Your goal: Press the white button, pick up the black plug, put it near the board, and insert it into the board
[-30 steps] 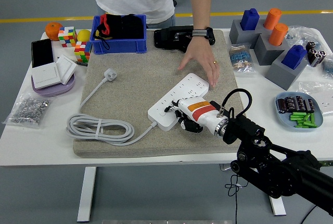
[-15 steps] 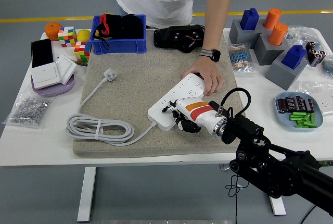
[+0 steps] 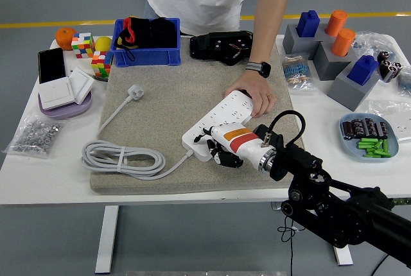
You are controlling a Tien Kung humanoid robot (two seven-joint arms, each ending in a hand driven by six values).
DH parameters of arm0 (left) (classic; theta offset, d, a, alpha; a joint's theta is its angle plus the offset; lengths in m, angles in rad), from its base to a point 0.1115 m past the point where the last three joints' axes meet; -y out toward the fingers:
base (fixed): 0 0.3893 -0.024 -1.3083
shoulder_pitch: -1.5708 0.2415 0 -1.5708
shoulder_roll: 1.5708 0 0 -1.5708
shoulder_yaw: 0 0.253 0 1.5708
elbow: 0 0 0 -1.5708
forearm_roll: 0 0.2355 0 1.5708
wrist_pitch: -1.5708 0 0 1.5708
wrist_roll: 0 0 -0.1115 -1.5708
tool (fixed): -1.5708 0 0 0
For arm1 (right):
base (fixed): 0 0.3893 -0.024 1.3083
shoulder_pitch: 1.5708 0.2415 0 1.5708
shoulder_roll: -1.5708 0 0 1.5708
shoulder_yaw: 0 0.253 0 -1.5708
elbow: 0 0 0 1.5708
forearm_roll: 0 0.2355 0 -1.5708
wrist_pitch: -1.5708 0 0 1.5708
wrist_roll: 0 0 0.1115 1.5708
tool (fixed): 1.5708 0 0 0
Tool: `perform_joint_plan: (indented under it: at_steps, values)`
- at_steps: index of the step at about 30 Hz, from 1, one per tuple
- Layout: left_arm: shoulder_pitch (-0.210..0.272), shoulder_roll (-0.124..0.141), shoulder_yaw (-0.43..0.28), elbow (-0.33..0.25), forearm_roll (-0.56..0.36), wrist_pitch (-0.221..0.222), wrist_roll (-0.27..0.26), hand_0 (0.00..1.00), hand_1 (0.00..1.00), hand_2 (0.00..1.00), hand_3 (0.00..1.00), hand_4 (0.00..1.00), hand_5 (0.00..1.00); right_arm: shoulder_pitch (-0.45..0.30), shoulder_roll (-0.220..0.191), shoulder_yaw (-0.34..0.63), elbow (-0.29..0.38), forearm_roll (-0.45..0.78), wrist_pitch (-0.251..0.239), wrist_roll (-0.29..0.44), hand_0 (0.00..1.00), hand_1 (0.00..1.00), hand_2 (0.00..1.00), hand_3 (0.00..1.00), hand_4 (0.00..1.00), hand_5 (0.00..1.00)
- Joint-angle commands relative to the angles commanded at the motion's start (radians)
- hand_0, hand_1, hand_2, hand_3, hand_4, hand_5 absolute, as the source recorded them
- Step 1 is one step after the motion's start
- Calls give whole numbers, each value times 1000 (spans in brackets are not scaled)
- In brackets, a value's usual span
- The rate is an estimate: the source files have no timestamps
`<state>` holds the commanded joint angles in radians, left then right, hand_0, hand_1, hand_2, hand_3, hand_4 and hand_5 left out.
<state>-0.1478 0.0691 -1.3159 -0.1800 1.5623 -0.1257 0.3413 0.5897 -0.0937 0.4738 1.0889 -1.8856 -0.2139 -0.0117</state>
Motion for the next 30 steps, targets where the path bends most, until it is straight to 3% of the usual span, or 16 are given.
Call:
perform_joint_plan:
  at_steps: [16, 30]
  values:
    - [2, 1, 0, 0, 7, -2, 0, 684, 676, 658, 687, 570, 193, 1, 6, 21, 10, -4, -3, 2, 2, 2, 116, 666, 133, 2]
    - [0, 2, 3, 0, 10, -3, 1, 684, 676, 658, 687, 570, 192, 16, 22, 11, -59, -13, -12, 16, 2, 2, 116, 666, 132, 2]
